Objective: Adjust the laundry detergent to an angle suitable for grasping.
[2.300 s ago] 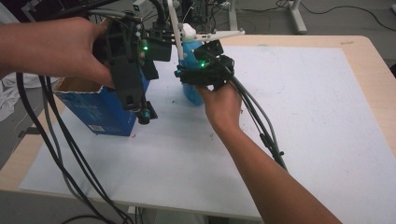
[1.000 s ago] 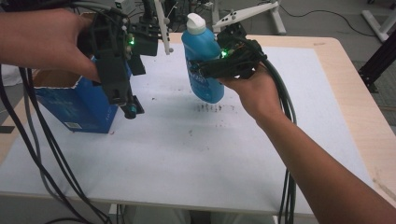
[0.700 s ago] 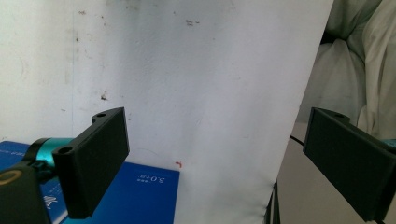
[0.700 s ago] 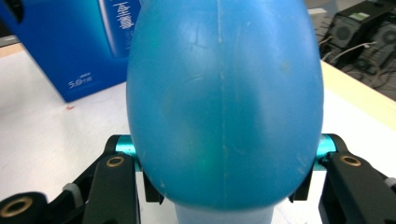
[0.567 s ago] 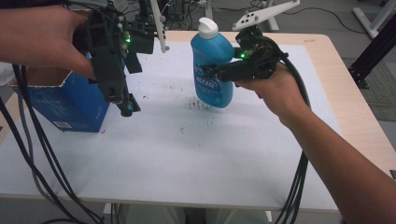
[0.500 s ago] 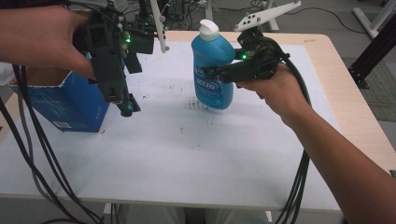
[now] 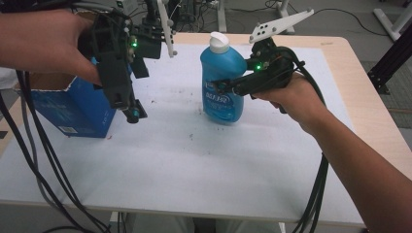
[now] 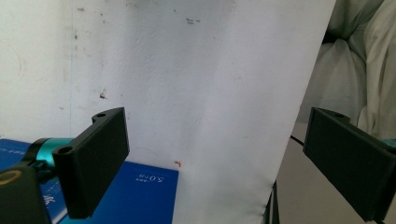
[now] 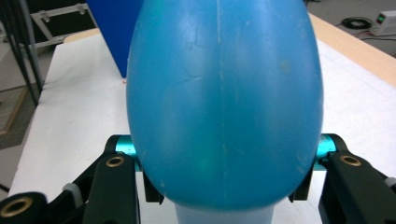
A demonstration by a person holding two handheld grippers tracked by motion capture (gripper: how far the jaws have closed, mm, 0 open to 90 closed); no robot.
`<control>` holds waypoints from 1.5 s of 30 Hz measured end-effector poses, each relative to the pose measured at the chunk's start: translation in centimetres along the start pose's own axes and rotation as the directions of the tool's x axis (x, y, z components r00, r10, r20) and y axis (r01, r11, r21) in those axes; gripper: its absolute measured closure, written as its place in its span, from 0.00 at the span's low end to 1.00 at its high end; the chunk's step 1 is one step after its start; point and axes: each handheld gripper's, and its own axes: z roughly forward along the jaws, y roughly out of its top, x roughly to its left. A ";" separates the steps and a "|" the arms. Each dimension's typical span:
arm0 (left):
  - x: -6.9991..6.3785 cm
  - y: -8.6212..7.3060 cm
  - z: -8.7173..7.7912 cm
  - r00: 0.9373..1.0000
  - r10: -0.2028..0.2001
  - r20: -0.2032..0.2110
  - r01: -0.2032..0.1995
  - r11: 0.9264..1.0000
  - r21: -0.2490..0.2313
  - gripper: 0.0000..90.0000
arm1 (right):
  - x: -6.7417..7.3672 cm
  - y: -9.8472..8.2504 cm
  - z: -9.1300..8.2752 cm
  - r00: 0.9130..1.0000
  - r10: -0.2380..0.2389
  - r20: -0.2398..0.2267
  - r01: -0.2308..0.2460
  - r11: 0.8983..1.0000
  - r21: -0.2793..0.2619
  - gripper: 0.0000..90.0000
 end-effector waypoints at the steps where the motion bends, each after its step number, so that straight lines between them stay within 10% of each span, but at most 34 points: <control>1: 0.0 0.0 0.0 1.000 -0.001 0.001 0.001 1.000 0.001 0.08 | 0.0 0.0 0.1 1.000 -0.001 -0.007 0.001 1.000 0.002 0.49; 20: 0.4 -0.2 0.5 1.000 -0.010 0.009 0.010 1.000 0.005 0.08 | -0.1 -0.9 1.3 0.986 -0.087 -0.145 0.088 0.996 0.003 0.49; 45: 0.5 -0.3 0.6 1.000 -0.018 0.013 0.018 1.000 0.009 0.08 | -0.2 -1.4 1.9 0.973 -0.113 -0.202 0.114 0.993 -0.007 0.49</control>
